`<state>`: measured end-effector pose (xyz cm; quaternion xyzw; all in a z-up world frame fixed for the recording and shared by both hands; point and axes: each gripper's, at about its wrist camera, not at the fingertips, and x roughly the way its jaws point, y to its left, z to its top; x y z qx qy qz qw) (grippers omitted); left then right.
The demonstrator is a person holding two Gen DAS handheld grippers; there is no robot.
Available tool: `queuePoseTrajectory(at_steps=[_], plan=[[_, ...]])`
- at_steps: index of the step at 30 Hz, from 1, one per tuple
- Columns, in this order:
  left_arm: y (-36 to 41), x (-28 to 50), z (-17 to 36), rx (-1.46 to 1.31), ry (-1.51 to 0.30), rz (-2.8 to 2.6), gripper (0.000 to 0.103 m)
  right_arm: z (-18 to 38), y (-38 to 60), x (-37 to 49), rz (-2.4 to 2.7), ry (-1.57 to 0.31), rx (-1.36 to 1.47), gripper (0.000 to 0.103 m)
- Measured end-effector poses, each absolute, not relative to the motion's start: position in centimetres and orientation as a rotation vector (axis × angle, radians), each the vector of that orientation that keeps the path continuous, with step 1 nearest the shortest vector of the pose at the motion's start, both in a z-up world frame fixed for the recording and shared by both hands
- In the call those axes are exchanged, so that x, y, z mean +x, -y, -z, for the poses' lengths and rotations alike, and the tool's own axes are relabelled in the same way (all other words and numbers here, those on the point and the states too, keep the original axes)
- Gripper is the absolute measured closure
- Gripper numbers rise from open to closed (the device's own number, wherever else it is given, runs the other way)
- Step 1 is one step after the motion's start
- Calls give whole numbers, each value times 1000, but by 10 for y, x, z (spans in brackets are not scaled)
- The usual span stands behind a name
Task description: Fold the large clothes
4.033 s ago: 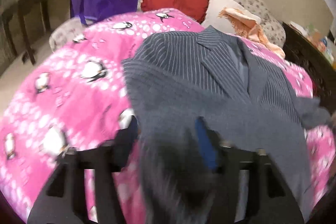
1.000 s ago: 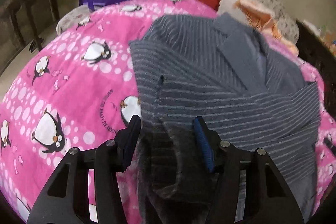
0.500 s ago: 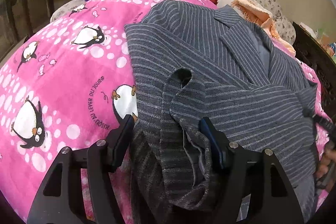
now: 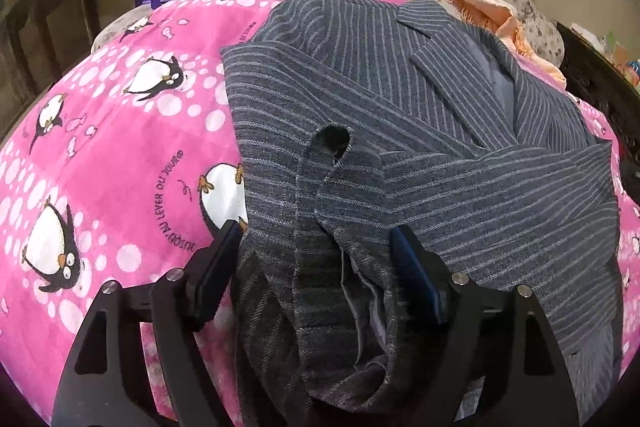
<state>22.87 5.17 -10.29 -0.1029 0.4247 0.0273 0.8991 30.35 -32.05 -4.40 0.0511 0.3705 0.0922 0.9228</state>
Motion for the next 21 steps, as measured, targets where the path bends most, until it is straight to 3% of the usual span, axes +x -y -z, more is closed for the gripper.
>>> queuePoseTrajectory(at_steps=[6,11,14,15,21], plan=[[-51,229,102,-215,-877,-54,25,-25,280,218,-385,-714,58,89],[-49,229,103,-206,-880,-59,25,-141,264,163,-585,-588,40,84],[-49,230,103,-203,-880,-62,25,-186,267,130,-585,-465,-28,56],[-48,230,102,-197,-883,-65,25,-186,270,123,-569,-457,-46,40],[-56,216,81,-175,-949,-12,25,-87,338,109,-337,-726,-29,38]])
